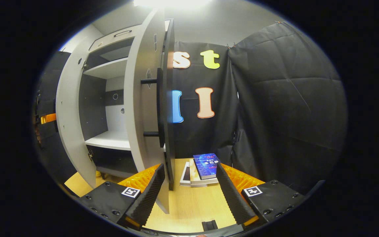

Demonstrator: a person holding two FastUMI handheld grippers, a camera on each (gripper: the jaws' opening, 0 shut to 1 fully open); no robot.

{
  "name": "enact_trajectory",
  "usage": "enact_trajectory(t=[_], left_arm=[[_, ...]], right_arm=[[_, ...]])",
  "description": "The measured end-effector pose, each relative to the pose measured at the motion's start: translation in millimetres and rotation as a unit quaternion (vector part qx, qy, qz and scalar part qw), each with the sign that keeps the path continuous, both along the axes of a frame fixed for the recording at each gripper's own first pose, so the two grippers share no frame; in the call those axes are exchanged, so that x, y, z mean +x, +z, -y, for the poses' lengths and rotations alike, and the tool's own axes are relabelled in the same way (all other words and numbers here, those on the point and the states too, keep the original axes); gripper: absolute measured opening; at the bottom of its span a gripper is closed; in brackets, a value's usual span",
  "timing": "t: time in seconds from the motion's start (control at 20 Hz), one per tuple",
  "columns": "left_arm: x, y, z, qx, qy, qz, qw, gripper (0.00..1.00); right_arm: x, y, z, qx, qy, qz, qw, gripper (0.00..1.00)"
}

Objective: Open the right door of the double-door shoe cabinet with the right hand, and open the left door with the left hand.

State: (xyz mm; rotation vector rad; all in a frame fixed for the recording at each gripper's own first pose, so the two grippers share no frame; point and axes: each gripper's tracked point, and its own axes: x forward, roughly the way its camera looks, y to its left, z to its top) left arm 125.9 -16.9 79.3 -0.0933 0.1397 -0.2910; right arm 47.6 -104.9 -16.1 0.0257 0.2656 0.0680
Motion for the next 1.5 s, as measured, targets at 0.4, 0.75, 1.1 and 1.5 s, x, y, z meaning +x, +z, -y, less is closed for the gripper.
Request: enact_trajectory(t=[0.4, 0.75, 1.1, 1.5], left_arm=[[-6, -8, -43, 0.015, 0.017, 0.001, 1.0, 0.11], [2, -23, -128, 0.005, 0.062, -0.007, 0.998, 0.02], [-15, -18, -123, 0.0, 0.05, 0.005, 0.999, 0.02], [-97, -6, -124, 0.017, 0.103, 0.018, 0.994, 0.0]], right_arm=[[-20, -1, -16, -0.001, -0.012, -0.006, 1.0, 0.98], [-48, 8, -47, -0.004, -0.012, 0.011, 1.0, 0.98], [-75, 21, -75, -0.008, -0.006, 0.027, 1.0, 0.98], [-91, 43, -90, -0.015, 0.043, 0.062, 0.997, 0.99]])
